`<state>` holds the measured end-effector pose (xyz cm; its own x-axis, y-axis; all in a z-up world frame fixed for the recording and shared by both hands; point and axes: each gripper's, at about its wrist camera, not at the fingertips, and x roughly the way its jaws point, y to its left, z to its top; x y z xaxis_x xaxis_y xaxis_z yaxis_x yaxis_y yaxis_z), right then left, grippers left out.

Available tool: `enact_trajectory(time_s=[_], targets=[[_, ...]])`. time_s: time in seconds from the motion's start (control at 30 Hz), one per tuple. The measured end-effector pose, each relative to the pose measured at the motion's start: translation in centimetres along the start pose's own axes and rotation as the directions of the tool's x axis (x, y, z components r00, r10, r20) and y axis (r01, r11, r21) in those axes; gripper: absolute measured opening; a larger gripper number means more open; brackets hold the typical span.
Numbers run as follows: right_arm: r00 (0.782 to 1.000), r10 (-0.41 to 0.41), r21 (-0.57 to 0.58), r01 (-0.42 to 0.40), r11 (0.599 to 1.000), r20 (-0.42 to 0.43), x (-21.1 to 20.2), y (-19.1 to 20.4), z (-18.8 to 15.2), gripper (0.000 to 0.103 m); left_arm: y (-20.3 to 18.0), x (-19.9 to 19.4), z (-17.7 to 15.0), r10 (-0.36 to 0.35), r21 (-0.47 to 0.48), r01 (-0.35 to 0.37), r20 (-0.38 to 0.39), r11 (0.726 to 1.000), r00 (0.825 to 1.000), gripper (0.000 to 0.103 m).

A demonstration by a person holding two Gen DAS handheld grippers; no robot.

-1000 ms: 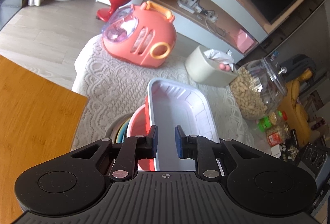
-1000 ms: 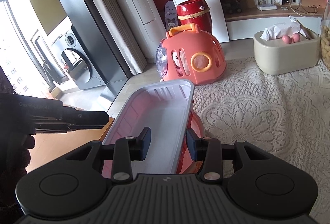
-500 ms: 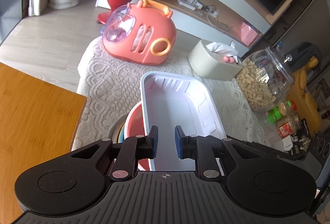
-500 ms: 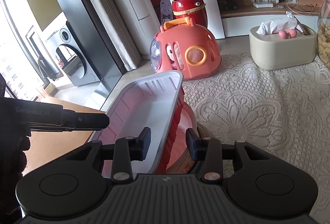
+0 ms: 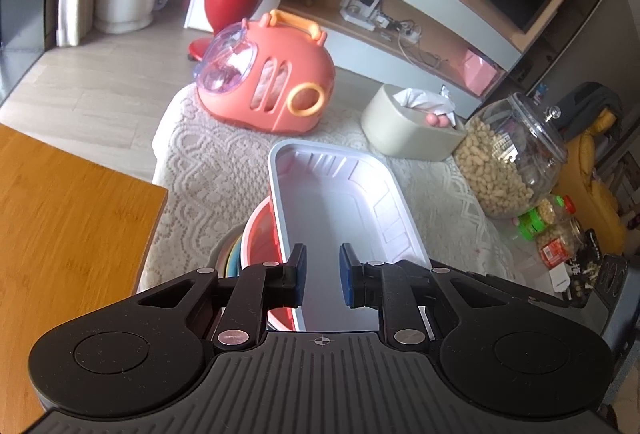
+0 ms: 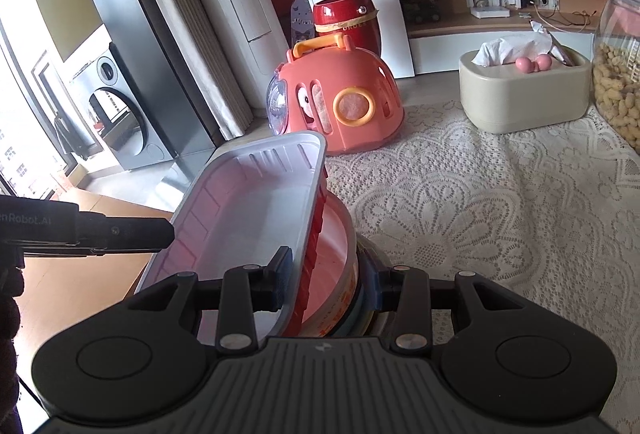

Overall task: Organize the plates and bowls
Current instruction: 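Open both grippers and pull them back from the stack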

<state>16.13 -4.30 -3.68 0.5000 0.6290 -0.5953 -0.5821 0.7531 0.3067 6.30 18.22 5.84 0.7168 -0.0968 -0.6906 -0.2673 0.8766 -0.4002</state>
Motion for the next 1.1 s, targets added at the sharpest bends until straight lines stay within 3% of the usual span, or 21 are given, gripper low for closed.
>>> enact_trajectory(time_s=[0.13,0.27,0.4,0.53,0.6,0.67,0.73,0.87,1.1], targets=[[0.999,0.027,-0.003,-0.027,1.000,0.033,-1.2,0.1,0.0,0.040,-1.1,-2.0,-1.4,0.051,0.029,-0.055,0.121,0.998,0.991,0.021],[0.993,0.043,-0.055,-0.037,0.998,0.112,-4.2,0.7,-0.8,0.054,-3.8,-4.5,-4.4,0.119,0.105,-0.152,0.271,0.983,0.955,0.021],[0.983,0.037,-0.135,-0.012,0.991,0.181,-7.5,1.2,-2.8,0.066,-7.1,-5.1,-8.9,0.178,0.177,-0.241,0.311,0.954,0.933,0.020],[0.989,0.046,-0.138,-0.027,0.990,0.139,-9.0,0.5,-5.9,0.073,-8.7,-4.1,-15.1,0.268,0.147,-0.334,0.347,0.931,0.899,0.020],[0.996,0.042,-0.128,-0.032,0.991,0.078,-8.8,-0.1,-7.6,0.073,-8.7,-2.9,-17.1,0.292,0.131,-0.340,0.286,0.931,0.912,0.019],[0.999,0.023,-0.107,-0.020,0.994,0.030,-8.2,-0.7,-9.3,0.073,-8.5,-2.0,-17.9,0.259,0.142,-0.294,0.223,0.945,0.940,0.019],[1.000,0.001,-0.093,-0.003,0.996,-0.016,-7.7,-1.2,-10.7,0.073,-8.4,-1.7,-17.9,0.243,0.124,-0.266,0.175,0.956,0.954,0.018],[0.998,-0.026,-0.067,0.022,0.998,-0.061,-7.1,-1.6,-12.2,0.073,-9.0,-2.1,-18.3,0.266,0.139,-0.289,0.166,0.947,0.950,0.018],[0.999,-0.043,-0.078,0.041,0.996,-0.031,-8.0,-1.3,-12.4,0.073,-9.6,-2.4,-18.8,0.290,0.149,-0.315,0.168,0.937,0.942,0.018]])
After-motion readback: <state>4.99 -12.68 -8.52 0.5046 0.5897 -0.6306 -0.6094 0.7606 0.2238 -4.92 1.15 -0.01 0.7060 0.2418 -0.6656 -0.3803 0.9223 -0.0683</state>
